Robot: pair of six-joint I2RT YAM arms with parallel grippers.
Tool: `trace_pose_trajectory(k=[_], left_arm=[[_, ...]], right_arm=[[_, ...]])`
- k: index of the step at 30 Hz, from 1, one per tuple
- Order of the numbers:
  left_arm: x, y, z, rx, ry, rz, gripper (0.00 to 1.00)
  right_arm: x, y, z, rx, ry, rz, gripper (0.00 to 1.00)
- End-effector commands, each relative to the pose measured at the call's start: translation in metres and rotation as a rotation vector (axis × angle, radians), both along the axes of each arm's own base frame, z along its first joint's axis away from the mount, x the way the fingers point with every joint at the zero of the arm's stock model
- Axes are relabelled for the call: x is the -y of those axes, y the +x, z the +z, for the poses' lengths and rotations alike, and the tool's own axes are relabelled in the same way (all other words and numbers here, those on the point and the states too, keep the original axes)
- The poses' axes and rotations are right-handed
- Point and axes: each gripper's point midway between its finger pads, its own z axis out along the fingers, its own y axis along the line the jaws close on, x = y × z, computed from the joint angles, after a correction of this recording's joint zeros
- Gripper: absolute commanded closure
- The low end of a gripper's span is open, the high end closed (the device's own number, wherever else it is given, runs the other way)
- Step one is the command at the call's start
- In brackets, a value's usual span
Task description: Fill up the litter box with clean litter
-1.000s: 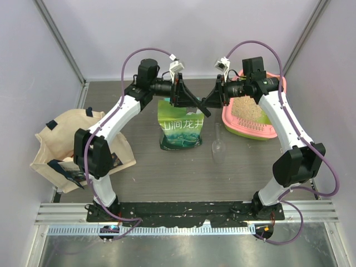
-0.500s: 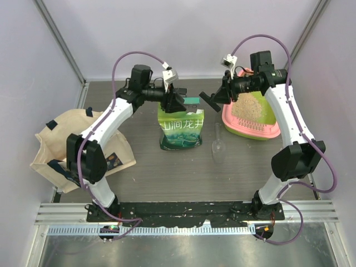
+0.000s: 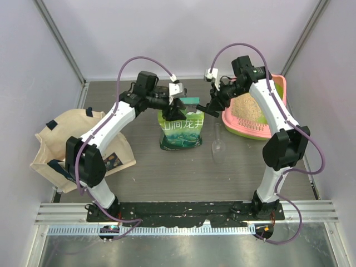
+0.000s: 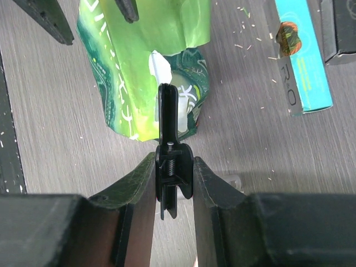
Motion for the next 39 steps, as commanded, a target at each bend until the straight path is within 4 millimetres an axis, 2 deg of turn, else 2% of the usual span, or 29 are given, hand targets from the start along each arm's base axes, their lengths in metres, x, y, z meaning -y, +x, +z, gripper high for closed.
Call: trace_pose_trajectory(k=[1,9,15,25,30,34,36,37,38,39], left_arm=[[-0.006,0.001,-0.001,0.043,-0.003,0.015,0.49],[-0.002,0.003,-0.011,0.028,0.002,-0.006,0.50],[0.013,0.002,-0.020,0.038,0.003,-0.059,0.51],[0.037,0.005,-0.038,0.053,0.021,-0.097,0.52],[0.040,0.014,-0.032,0.062,0.008,-0.051,0.51],[0.040,0.016,-0.032,0.045,0.009,-0.038,0.51],[0.041,0.017,-0.024,0.035,-0.012,-0.017,0.50],[0.041,0.018,-0.020,0.027,-0.020,0.001,0.49],[0.043,0.021,-0.003,0.040,-0.060,0.029,0.48],[0.040,0.025,0.000,0.032,-0.073,0.067,0.47]], right_arm=[[-0.002,0.002,0.003,0.082,-0.047,0.071,0.99],[-0.009,-0.009,-0.009,0.042,-0.065,0.131,0.99],[-0.008,-0.018,-0.023,0.000,-0.104,0.148,0.99],[-0.007,-0.008,-0.037,-0.065,-0.139,0.080,0.99],[-0.003,-0.006,-0.034,-0.092,-0.126,0.043,0.99],[-0.007,-0.010,-0.027,-0.102,-0.085,0.056,0.99],[-0.005,-0.007,-0.024,-0.100,-0.095,0.033,0.99],[0.001,-0.002,-0.017,-0.079,-0.093,0.012,0.98],[0.003,0.001,-0.012,-0.072,-0.084,-0.006,0.99],[0.006,0.005,-0.004,-0.083,-0.065,-0.049,0.99]])
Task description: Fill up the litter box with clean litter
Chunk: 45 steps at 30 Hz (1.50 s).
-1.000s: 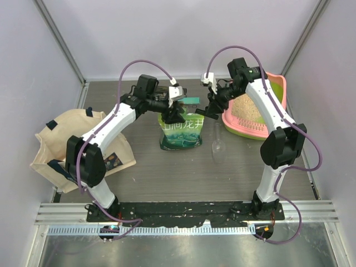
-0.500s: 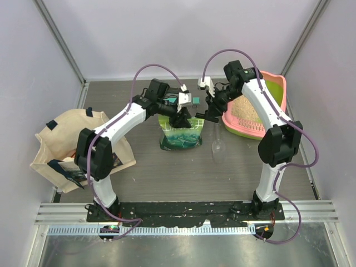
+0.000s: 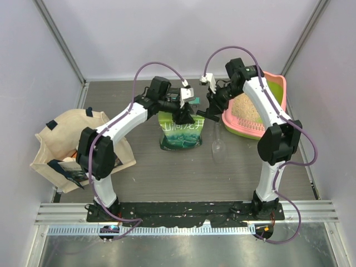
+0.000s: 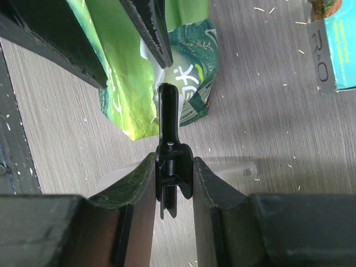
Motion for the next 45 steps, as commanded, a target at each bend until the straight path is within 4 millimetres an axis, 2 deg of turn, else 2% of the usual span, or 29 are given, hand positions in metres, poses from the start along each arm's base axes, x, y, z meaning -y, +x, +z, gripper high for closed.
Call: trace_pose_trajectory(k=[1,2,4,5,6,7,8,9,10,11,12,13,15,21,24,27,28,30,31,33,34,35,36,37,39,40,42,45], left_arm=[[0.007,0.019,0.062,0.075,-0.138,0.113,0.44],[0.008,0.025,0.079,0.112,-0.186,0.129,0.42],[0.006,0.024,0.100,0.080,-0.238,0.167,0.38],[0.008,0.024,0.109,0.092,-0.260,0.167,0.37],[0.007,0.021,0.118,0.091,-0.275,0.166,0.37],[0.006,0.021,0.122,0.096,-0.285,0.168,0.36],[0.007,0.021,0.130,0.125,-0.305,0.164,0.36],[0.007,0.020,0.132,0.134,-0.310,0.165,0.35],[0.004,0.020,0.137,0.160,-0.317,0.166,0.35],[0.004,0.018,0.140,0.177,-0.322,0.163,0.34],[0.003,0.017,0.139,0.182,-0.320,0.162,0.34],[0.002,0.015,0.140,0.201,-0.318,0.153,0.34],[0.001,0.009,0.137,0.198,-0.306,0.126,0.35],[0.002,-0.009,0.134,0.168,-0.288,0.041,0.39],[0.004,-0.013,0.135,0.158,-0.288,0.024,0.44],[0.006,-0.014,0.135,0.152,-0.286,0.011,0.54],[0.006,-0.016,0.134,0.143,-0.282,0.007,0.63],[0.007,-0.015,0.134,0.132,-0.278,-0.003,0.73],[0.007,-0.017,0.130,0.114,-0.269,-0.013,0.85],[0.007,-0.018,0.131,0.113,-0.263,-0.023,0.99],[0.007,-0.019,0.131,0.121,-0.257,-0.027,1.00],[0.005,-0.019,0.130,0.137,-0.253,-0.031,1.00],[0.004,-0.019,0.130,0.152,-0.246,-0.035,1.00],[0.001,-0.019,0.129,0.191,-0.234,-0.047,1.00],[-0.003,-0.019,0.126,0.212,-0.222,-0.053,1.00],[-0.005,-0.018,0.126,0.228,-0.218,-0.056,1.00],[-0.007,-0.019,0.125,0.259,-0.212,-0.058,1.00],[-0.008,-0.021,0.125,0.274,-0.222,-0.056,1.00]], right_arm=[[0.010,0.018,0.053,0.071,0.082,-0.108,0.99],[0.009,0.017,0.066,0.086,0.120,-0.103,0.99],[0.006,0.016,0.088,0.156,0.154,-0.072,0.99],[0.004,0.007,0.106,0.216,0.171,-0.050,0.98],[0.002,0.004,0.114,0.255,0.173,-0.039,0.99],[0.000,0.002,0.111,0.295,0.165,-0.016,0.99],[-0.006,-0.012,0.125,0.365,0.165,0.019,0.99],[-0.006,-0.016,0.127,0.417,0.137,0.028,0.99],[-0.008,-0.014,0.116,0.459,0.119,0.046,0.99],[-0.016,-0.021,0.115,0.493,0.112,0.071,0.99],[-0.012,-0.027,0.128,0.568,0.100,0.063,0.99],[-0.016,-0.026,0.122,0.596,0.098,0.071,0.99],[-0.020,-0.032,0.131,0.654,0.101,0.082,0.98],[-0.029,-0.032,0.137,0.686,0.114,0.086,0.99],[-0.032,-0.034,0.137,0.690,0.116,0.096,0.98],[-0.035,-0.035,0.135,0.695,0.112,0.109,0.99],[-0.037,-0.035,0.134,0.691,0.113,0.112,0.99],[-0.038,-0.034,0.134,0.695,0.117,0.112,0.99],[-0.038,-0.034,0.133,0.688,0.118,0.107,0.99],[-0.039,-0.032,0.132,0.677,0.125,0.094,0.99],[-0.040,-0.031,0.134,0.654,0.141,0.065,0.96],[-0.041,-0.031,0.133,0.632,0.146,0.047,0.88],[-0.041,-0.034,0.123,0.568,0.146,0.049,0.67],[-0.042,-0.035,0.130,0.554,0.160,0.052,0.60],[-0.042,-0.038,0.123,0.476,0.170,0.055,0.51],[-0.044,-0.047,0.126,0.436,0.192,0.073,0.49],[-0.044,-0.052,0.126,0.392,0.211,0.076,0.45],[-0.047,-0.057,0.121,0.351,0.223,0.087,0.44]])
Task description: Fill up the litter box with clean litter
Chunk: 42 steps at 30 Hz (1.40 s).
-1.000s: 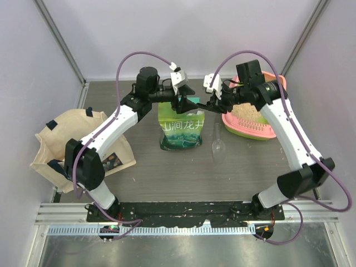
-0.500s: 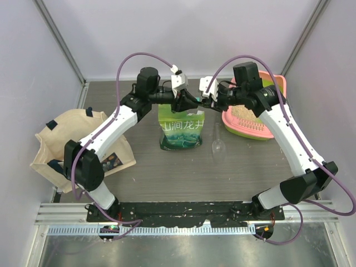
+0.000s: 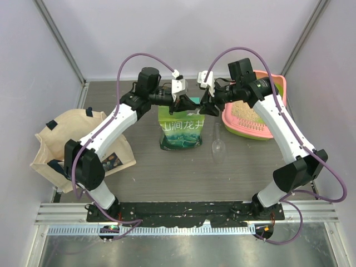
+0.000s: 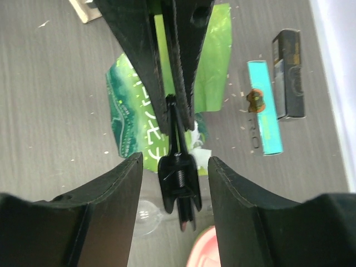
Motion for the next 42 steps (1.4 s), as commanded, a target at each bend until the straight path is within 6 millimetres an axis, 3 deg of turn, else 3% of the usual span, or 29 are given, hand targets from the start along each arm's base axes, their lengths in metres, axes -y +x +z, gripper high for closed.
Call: trace_pose_trajectory(k=[1,16,22,23,24,27,29,34,36,38,42], left_arm=[[-0.007,-0.003,0.025,0.123,-0.034,-0.002,1.00],[-0.008,-0.001,0.021,0.087,-0.026,0.016,1.00],[-0.008,-0.001,0.021,0.085,-0.023,0.017,1.00],[-0.009,0.002,0.020,0.089,-0.021,0.028,0.98],[-0.008,0.002,0.019,0.084,-0.018,0.030,0.83],[-0.009,0.002,0.018,0.086,-0.014,0.039,0.59],[-0.009,0.001,0.017,0.085,-0.013,0.042,0.54],[-0.012,0.004,0.014,0.079,-0.003,0.067,0.47],[-0.015,0.011,0.021,0.091,-0.013,0.126,0.43],[-0.026,0.024,0.010,0.104,0.009,0.218,0.43],[-0.040,0.021,-0.004,0.092,0.037,0.217,0.43]], right_arm=[[-0.005,-0.019,0.013,-0.071,0.059,0.039,0.44],[-0.003,-0.010,0.023,0.003,0.060,0.015,0.55],[-0.005,-0.011,0.024,-0.011,0.072,0.030,0.71],[-0.006,-0.012,0.024,-0.012,0.073,0.039,0.79],[-0.006,-0.014,0.024,-0.021,0.071,0.043,0.83],[-0.007,-0.016,0.024,-0.035,0.072,0.051,0.94],[-0.007,-0.015,0.022,-0.038,0.069,0.049,0.98],[-0.005,-0.012,0.020,-0.047,0.058,0.033,0.98],[0.001,0.000,0.014,-0.036,0.024,-0.013,0.98],[0.017,0.013,0.009,-0.012,-0.001,-0.043,0.98],[0.034,0.031,-0.021,-0.015,-0.085,-0.037,0.98]])
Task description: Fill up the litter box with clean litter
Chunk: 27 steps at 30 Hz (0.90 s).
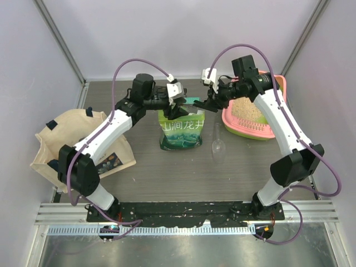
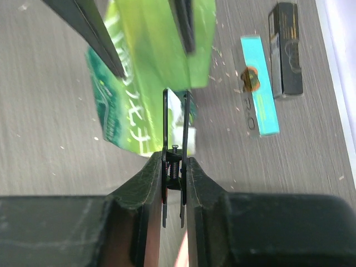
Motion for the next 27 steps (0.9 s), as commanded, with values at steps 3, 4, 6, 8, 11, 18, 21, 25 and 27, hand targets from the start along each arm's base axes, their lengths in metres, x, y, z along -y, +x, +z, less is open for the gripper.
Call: trace_pose_trajectory(k=[3,4,6,8,11,18,21,25,27], left_arm=[[-0.014,-0.008,0.003,0.042,0.030,-0.048,0.47],[-0.013,-0.008,0.002,0.041,0.033,-0.061,0.48],[-0.011,-0.009,-0.007,0.020,0.044,-0.082,0.53],[-0.009,-0.006,-0.014,0.019,0.058,-0.097,0.62],[-0.008,-0.005,-0.019,-0.002,0.079,-0.110,0.66],[-0.002,-0.006,-0.035,-0.031,0.109,-0.156,0.65],[0.000,-0.008,-0.036,-0.056,0.109,-0.180,0.61],[0.005,-0.008,-0.047,-0.083,0.126,-0.215,0.56],[0.008,-0.010,-0.051,-0.094,0.129,-0.230,0.55]], right_arm=[[0.018,0.028,-0.024,0.042,-0.086,0.017,0.98],[0.016,0.030,-0.031,0.026,-0.084,0.024,0.98],[0.013,0.034,-0.034,0.029,-0.083,0.040,0.98],[0.011,0.034,-0.043,0.003,-0.087,0.059,0.98],[0.012,0.030,-0.052,-0.018,-0.106,0.094,0.98],[0.015,0.019,-0.070,-0.062,-0.134,0.140,0.98],[0.014,0.018,-0.072,-0.076,-0.132,0.148,0.99],[0.014,0.013,-0.078,-0.104,-0.139,0.162,0.98],[0.014,0.009,-0.084,-0.128,-0.150,0.172,0.98]])
